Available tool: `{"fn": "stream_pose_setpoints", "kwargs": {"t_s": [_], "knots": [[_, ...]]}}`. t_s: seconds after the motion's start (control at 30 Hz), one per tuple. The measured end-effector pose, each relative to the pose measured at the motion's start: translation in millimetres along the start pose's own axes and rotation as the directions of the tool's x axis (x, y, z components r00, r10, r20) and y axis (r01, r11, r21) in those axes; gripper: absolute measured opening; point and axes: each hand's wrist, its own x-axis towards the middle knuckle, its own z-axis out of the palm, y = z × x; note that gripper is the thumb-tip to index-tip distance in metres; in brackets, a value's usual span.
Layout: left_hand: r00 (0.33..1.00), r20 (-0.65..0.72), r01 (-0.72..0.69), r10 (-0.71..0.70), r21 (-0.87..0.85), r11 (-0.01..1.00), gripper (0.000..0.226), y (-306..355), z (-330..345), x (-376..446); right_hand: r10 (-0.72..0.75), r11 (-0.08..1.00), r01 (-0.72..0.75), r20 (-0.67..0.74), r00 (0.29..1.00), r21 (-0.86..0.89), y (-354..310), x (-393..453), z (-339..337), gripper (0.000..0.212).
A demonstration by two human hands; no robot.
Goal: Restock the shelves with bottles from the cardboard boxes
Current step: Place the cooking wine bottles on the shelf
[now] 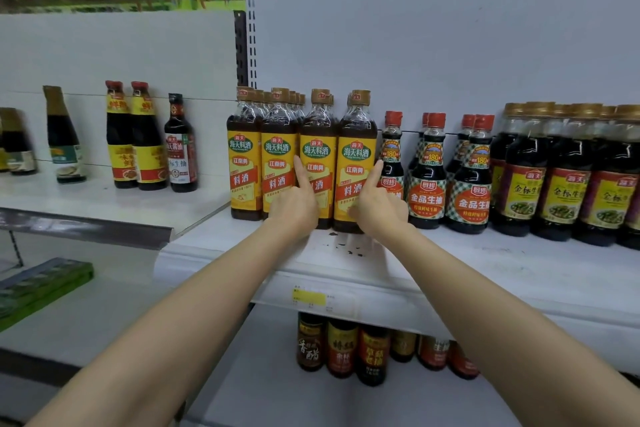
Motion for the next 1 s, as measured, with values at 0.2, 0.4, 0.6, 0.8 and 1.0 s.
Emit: {"fn": "stream_pose_setpoints", "kwargs": {"t_s": [0.2, 0.4, 0.6, 0.8, 1.0], "knots": [[0.995, 0.085, -0.036, 0.047, -0.125, 0.992, 0.095, -25.3, -17.6, -25.1, 0.011, 1.0, -0.011, -0.024, 1.0, -0.008, -11.7, -30.7, -9.0, 0.085], [0.993, 0.1, -0.023, 0.07, -0.413, 0.911, 0.065, -43.7, -29.6, -51.4, -0.139, 0.99, 0.139, -0.001, 0.99, 0.038, -34.7, -78.8, -9.6, 0.089], [0.999, 0.039, 0.002, 0.013, -0.359, 0.933, 0.063, -61.5, -41.1, -88.0, -0.176, 0.982, 0.181, 0.079, 0.981, -0.052, -57.0, -119.9, -4.0, 0.08], [0.996, 0.001, 0.088, -0.092, -0.315, 0.945, 0.062, -92.6, -54.4, -135.2, -0.264, 0.964, 0.265, 0.064, 0.962, -0.008, -84.0, -153.7, -0.9, 0.075], [0.969, 0.065, 0.249, -0.24, -0.278, 0.928, 0.067, -121.7, -56.3, -193.2, -0.396, 0.918, 0.387, 0.168, 0.903, 0.085, -103.1, -198.0, 21.1, 0.072]]}}
